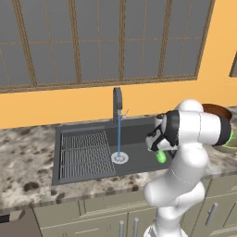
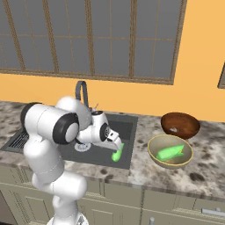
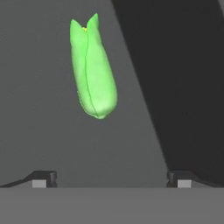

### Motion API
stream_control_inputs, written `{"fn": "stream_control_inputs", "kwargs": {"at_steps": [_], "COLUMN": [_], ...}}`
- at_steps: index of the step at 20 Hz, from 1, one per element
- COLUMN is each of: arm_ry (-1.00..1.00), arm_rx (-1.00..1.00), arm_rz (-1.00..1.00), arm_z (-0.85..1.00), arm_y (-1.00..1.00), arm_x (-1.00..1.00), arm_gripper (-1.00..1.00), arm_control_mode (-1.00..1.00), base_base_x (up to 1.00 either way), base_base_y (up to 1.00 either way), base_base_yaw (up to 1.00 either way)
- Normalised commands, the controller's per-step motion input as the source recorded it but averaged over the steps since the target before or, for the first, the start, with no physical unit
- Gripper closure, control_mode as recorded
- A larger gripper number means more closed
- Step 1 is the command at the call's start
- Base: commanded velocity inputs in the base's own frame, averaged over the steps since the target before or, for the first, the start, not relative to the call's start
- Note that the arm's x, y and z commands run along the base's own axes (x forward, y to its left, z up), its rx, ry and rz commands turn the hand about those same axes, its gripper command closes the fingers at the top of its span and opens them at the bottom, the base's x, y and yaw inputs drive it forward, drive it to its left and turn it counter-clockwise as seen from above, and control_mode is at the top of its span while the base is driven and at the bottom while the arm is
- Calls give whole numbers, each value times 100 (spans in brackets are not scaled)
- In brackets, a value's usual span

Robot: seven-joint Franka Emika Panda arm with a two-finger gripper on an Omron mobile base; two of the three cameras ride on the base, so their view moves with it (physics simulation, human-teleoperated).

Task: Pick the corns from the sink and place them in one bowl. Place the mushroom in the other bowl. Then turn off the sink faucet.

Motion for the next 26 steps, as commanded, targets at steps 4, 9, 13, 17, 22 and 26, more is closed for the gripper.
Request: {"fn": "stream_control_inputs", "kwargs": {"at_steps": [4, 9, 13, 17, 22, 26], "arm_ry": [-2, -5, -5, -6, -4, -1], "arm_rx": [-1, -2, -2, 0, 0, 0], "arm_rz": [2, 1, 0, 0, 0, 0], "arm_z": [-23, -18, -17, -17, -18, -20], "arm_y": [0, 0, -2, -14, -19, -3], "arm_x": [21, 20, 19, 14, 13, 17], "arm_gripper": [-100, -100, -100, -100, -100, -100], "arm_control_mode": [-100, -100, -100, -100, -100, -100], "base_base_x": [0, 0, 0, 0, 0, 0], "base_base_y": [0, 0, 0, 0, 0, 0], "base_base_yaw": [0, 0, 0, 0, 0, 0]}}
